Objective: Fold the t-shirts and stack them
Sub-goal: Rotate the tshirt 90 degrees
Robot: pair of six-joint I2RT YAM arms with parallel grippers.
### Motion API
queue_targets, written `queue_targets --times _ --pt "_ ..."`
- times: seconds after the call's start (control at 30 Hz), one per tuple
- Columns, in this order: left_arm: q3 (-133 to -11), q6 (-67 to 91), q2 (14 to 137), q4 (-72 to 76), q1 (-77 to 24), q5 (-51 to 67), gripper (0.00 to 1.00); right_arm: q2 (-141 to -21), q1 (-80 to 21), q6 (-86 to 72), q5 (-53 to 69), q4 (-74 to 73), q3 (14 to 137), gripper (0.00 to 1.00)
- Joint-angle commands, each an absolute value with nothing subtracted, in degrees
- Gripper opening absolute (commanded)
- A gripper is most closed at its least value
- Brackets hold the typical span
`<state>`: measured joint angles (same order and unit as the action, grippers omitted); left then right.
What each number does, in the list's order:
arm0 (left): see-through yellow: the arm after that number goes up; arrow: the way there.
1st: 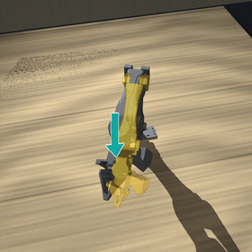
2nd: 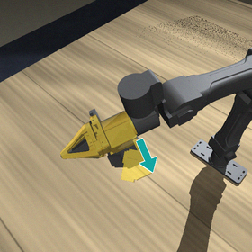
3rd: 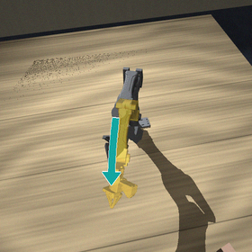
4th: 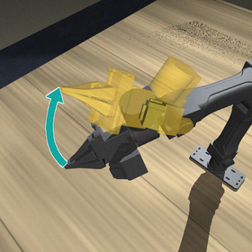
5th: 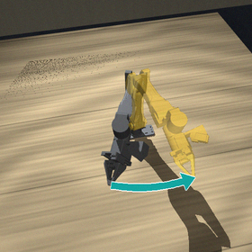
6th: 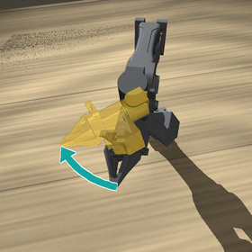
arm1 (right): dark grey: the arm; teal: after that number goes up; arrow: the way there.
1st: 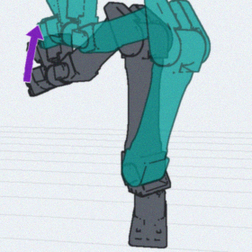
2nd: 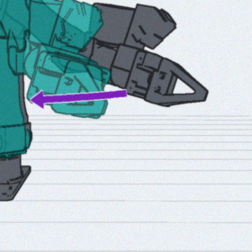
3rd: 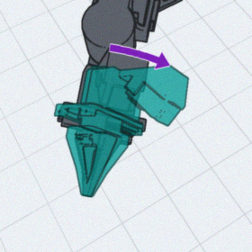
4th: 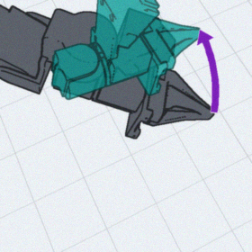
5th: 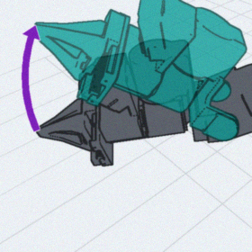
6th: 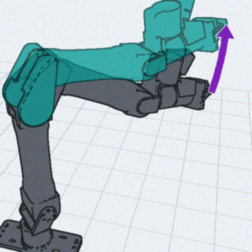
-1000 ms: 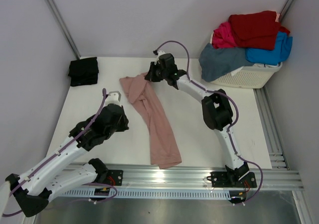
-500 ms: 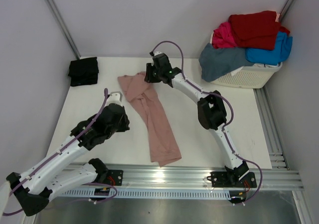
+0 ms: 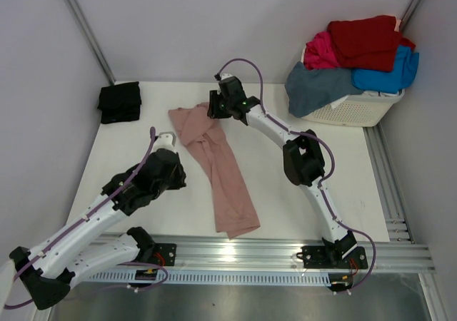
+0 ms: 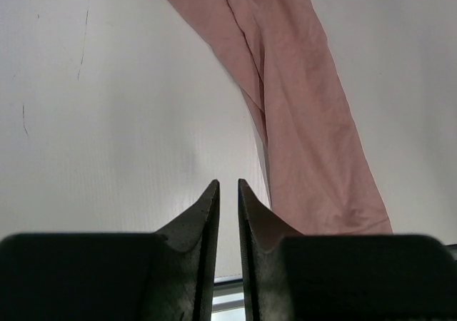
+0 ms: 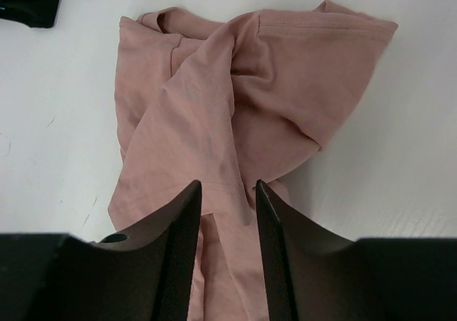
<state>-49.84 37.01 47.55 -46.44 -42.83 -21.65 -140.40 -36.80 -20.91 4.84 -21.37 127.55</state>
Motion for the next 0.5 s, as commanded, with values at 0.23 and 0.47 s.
queue_targets --times 0.23,0.47 --pt "-49.04 37.62 46.76 -45.35 -42.36 -20.30 0.18 -142.38 -37.62 -20.39 6.94 -21.18 128.58 0.37" --pt "-48.61 38.32 46.67 -45.18 -42.36 -19.34 0.18 -142.38 -37.88 -20.13 7.47 -21.53 127.53 0.34"
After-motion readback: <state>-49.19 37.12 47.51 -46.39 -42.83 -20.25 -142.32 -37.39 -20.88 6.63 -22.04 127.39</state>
